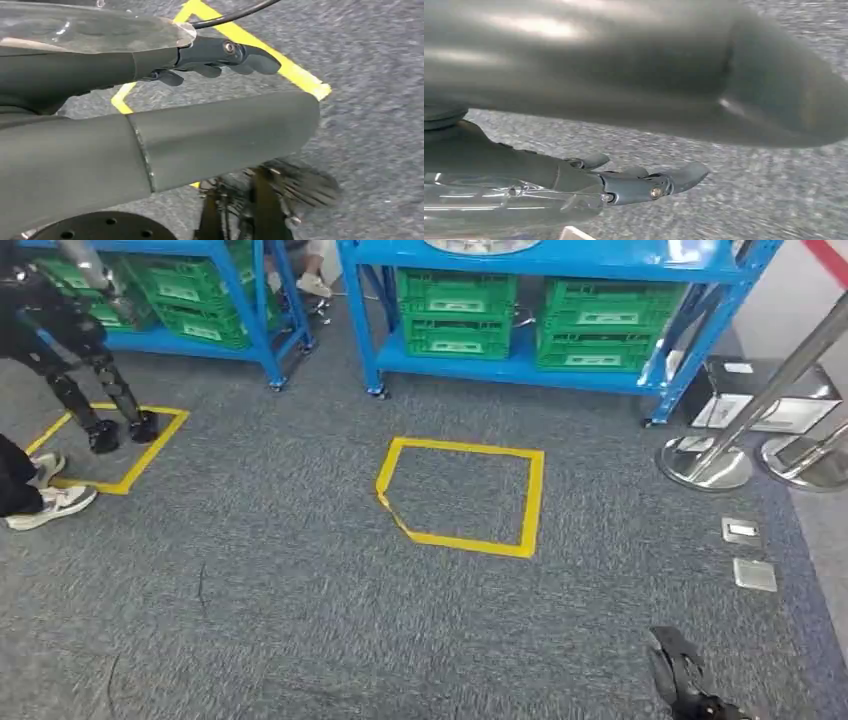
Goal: Take the parts from the cabinet and place them on the table.
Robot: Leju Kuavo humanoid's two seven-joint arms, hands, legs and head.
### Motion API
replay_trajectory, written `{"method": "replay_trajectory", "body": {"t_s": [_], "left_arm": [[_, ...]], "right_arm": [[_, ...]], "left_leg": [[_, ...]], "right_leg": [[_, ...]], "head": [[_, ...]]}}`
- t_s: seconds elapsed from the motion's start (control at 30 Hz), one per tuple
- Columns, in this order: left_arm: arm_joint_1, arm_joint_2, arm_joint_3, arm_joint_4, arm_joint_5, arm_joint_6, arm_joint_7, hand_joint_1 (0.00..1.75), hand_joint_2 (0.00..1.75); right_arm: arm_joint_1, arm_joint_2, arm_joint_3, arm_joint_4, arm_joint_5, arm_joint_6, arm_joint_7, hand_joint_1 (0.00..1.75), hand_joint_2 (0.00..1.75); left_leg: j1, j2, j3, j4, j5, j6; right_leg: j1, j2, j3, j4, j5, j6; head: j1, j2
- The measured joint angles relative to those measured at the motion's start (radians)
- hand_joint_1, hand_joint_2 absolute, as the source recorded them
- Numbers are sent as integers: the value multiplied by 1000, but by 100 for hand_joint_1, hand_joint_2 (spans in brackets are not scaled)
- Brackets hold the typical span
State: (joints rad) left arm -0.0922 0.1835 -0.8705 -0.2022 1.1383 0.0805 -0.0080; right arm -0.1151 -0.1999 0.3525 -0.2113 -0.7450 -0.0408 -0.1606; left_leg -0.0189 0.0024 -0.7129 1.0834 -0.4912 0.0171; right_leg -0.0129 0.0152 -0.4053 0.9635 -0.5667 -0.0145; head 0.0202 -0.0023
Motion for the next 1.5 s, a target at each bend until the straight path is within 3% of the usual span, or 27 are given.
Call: {"method": "replay_trajectory", "body": {"t_s": [0.03, 0.07, 0.1, 0.2, 0.23, 0.27, 0.33, 0.37, 0.4, 0.43, 0.5, 0.53, 0.57, 0.6, 0.63, 0.67, 0.73, 0.9, 1.13, 1.17, 1.2, 1.37, 1.43, 1.5], "left_arm": [[3, 5, 0, 1, 0, 0, 0, 0, 0], [5, 8, 0, 1, 0, 1, 0, 0, 0], [6, 12, 0, 1, 0, 2, 0, 0, 0], [1, 10, -1, 1, 1, 3, 0, 0, 0], [1, 10, 0, 1, 0, 3, 0, 0, 0], [-1, 10, -1, 1, 0, 3, 0, 0, 0], [-2, 10, -1, 1, 0, 3, 0, 0, 0], [-3, 9, -1, 1, 0, 3, 0, 0, 0], [-2, 8, -1, 1, 0, 3, 0, 0, 0], [0, 6, -1, 1, 0, 3, 0, 0, 0], [1, 3, -1, 1, 0, 3, 0, 0, 0], [1, 4, -1, 1, 0, 3, 0, 0, 0], [-2, 6, -1, 1, 0, 3, 0, 0, 0], [-5, 5, -1, 1, 0, 3, 0, 0, 0], [-6, 6, -1, 1, 0, 3, 0, 0, 0], [-6, 6, -2, 1, 0, 3, 0, 0, 0], [-5, 6, -2, 1, -4, 3, 0, 0, 0], [-6, 8, -5, 1, -15, 0, 0, 0, 0], [-6, 10, -14, 1, -18, -4, 0, 0, 0], [-7, 10, -14, 1, -18, -4, 0, 0, 0], [-7, 10, -15, 1, -18, -5, 0, 0, 0], [-7, 9, -18, 1, -25, -8, 0, 0, 0], [-7, 10, -20, 1, -31, -10, 0, 0, 0], [-7, 10, -21, 1, -33, -12, 0, 0, 0]], "right_arm": [[3, 3, 0, 1, 0, 0, 0, 0, 0], [2, 6, 1, 1, 0, 0, 0, 0, 0], [4, 9, 2, 1, -2, 0, 1, 0, 0], [6, 9, 5, 0, -7, 2, 2, 0, 0], [6, 9, 5, 0, -10, 2, -1, 0, 0], [6, 9, 5, 1, -12, 1, -1, 0, 0], [7, 8, 5, 1, -15, 0, -2, 0, 0], [10, 8, 5, 1, -15, 0, -1, 0, 0], [13, 8, 6, 1, -15, 1, -1, 0, 0], [13, 8, 6, 1, -15, 1, -1, 0, 0], [15, 6, 6, 2, -15, 0, -1, 0, 0], [15, 6, 6, 2, -15, 0, -2, 0, 0], [15, 6, 7, 2, -15, 0, -1, 0, 0], [14, 6, 7, 2, -15, 0, -1, 0, 0], [14, 7, 7, 2, -15, 1, -1, 0, 0], [14, 7, 7, 2, -15, 1, -2, 0, 0], [17, 7, 7, 2, -19, 2, -2, 0, 0], [18, 9, 7, 2, -34, 5, -3, 0, 0], [21, 9, 7, 2, -37, 5, -8, 0, 0], [21, 9, 7, 2, -37, 5, -8, 0, 0], [22, 9, 7, 2, -39, 5, -9, 0, 0], [23, 9, 7, 2, -50, 6, -11, 0, 0], [27, 9, 7, 2, -54, 8, -14, 0, 0], [31, 9, 7, 2, -56, 8, -18, 0, 0]], "left_leg": [[-11, 0, 11, -84, 123, 17], [-17, -14, 6, -102, 166, 17], [-15, -13, 14, -99, 154, 16], [-7, -10, 36, -122, 145, 21], [-4, -10, 55, -134, 141, 26], [-3, -9, 69, -143, 135, 34], [-1, -9, 87, -147, 120, 34], [0, -10, 98, -147, 111, 34], [2, -11, 110, -147, 102, 32], [4, -12, 124, -147, 93, 29], [10, -14, 149, -143, 77, 21], [11, -14, 155, -141, 69, 15], [6, -16, 157, -129, 60, 7], [7, -16, 157, -134, 60, 4], [4, -17, 155, -131, 53, 7], [4, -16, 157, -132, 50, 30], [5, -16, 158, -135, 58, 19], [6, -17, 159, -134, 55, 19], [3, -17, 159, -134, 45, 16], [10, -17, 165, -148, 53, 3], [11, -18, 166, -147, 50, -14], [8, -17, 168, -144, 47, -5], [4, -17, 167, -137, 42, 4], [4, -17, 168, -133, 39, 8]], "right_leg": [[0, 0, -11, -2, -11, 1], [4, 8, 14, 5, -22, 6], [6, 9, 2, -5, -33, 12], [6, 8, 36, -40, -48, 24], [5, -1, 34, -13, -63, 28], [5, -4, -3, 57, -95, 30], [4, -4, -110, 232, -156, 36], [3, -4, -158, 297, -165, 40], [1, -5, -186, 313, -147, 43], [-1, -5, -187, 277, -100, 47], [-6, -6, -141, 108, 33, 54], [-9, -7, -117, 24, 82, 56], [-3, -6, -114, 3, 80, 50], [-4, -4, -114, 3, 80, 36], [-6, -4, -112, -2, 82, 34], [-4, -4, -112, -1, 81, 34], [-1, -5, -113, -1, 80, 33], [-1, -4, -113, -1, 77, 30], [-3, -4, -108, -7, 72, 34], [5, -4, -106, -2, 67, 26], [4, -4, -103, -9, 71, 10], [3, -4, -97, -16, 72, 17], [-3, -5, -92, -21, 72, 30], [-3, -5, -90, -21, 71, 34]], "head": [[-2, 0], [-6, 0], [-8, 0], [-7, 0], [-1, 0], [6, 0], [12, 0], [15, 0], [17, 0], [19, 0], [26, 0], [31, 0], [34, 0], [33, 0], [26, 0], [22, 0], [17, 0], [12, 0], [10, 0], [11, 0], [16, 0], [19, 0], [17, 0], [17, 0]]}}
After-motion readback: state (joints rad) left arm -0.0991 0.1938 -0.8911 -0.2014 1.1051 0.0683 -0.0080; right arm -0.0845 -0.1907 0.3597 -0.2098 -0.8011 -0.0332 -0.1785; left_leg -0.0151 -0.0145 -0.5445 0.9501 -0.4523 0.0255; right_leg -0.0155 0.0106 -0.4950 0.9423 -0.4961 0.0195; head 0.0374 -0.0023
